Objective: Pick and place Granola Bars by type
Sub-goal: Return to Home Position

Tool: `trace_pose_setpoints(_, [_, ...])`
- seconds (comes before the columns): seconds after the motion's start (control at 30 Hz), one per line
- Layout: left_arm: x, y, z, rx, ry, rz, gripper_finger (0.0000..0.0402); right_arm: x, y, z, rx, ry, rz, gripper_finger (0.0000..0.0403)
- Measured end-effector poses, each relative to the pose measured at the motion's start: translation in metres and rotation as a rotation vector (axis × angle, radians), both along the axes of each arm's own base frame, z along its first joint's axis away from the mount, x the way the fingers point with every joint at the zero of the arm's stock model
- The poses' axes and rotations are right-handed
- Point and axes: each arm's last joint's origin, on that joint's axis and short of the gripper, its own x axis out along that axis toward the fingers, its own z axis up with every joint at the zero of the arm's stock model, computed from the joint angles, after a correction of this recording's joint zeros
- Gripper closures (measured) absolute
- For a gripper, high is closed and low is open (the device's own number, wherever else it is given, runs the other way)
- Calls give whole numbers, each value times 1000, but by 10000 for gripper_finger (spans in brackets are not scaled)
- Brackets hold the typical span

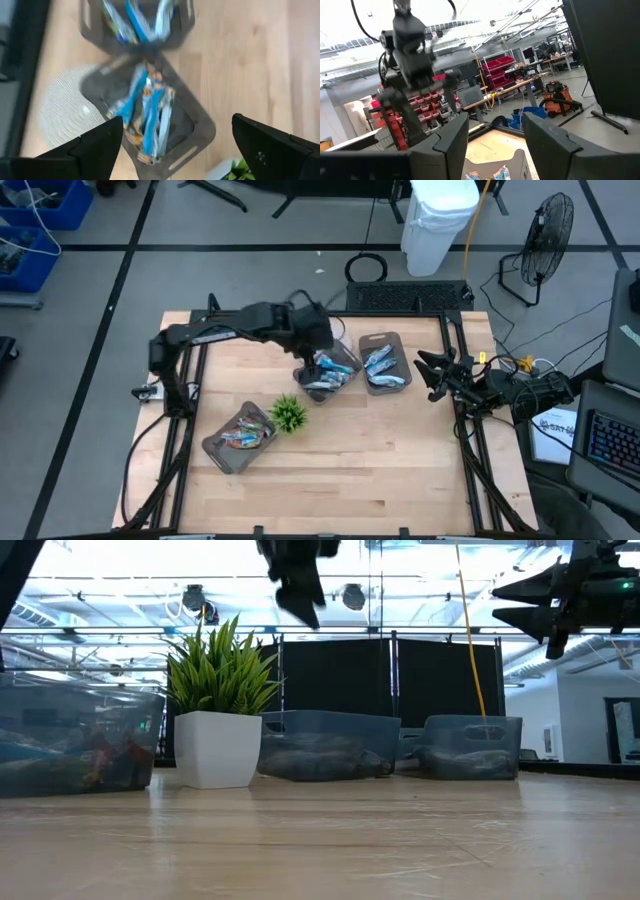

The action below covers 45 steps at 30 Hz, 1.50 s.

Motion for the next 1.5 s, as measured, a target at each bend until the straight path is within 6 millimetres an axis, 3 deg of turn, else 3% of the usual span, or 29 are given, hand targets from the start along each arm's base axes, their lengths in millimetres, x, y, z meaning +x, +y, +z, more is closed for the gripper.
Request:
trace_pose_setpoints(0.17, [-22, -4, 40, 14, -158, 39, 40, 0, 0, 0, 0, 2, 0, 222])
trace_pose_setpoints(0.3, [-38, -12, 60, 21, -279, 41, 41, 0, 0, 0, 0, 2, 0, 222])
trace_pose_setpoints(0.57, [-70, -35, 68, 47, -488, -16, 41, 0, 0, 0, 0, 1, 0, 222])
trace_pose_setpoints(0.83, [-113, -56, 41, 24, -566, -54, 41, 0, 0, 0, 0, 0, 0, 222])
trace_pose_setpoints(1.3, [-187, -77, -27, -43, -693, -95, 41, 0, 0, 0, 0, 1, 0, 222])
trace_pose_setpoints(1.5, [-210, -89, -58, -214, -757, -150, 41, 0, 0, 0, 0, 1, 0, 222])
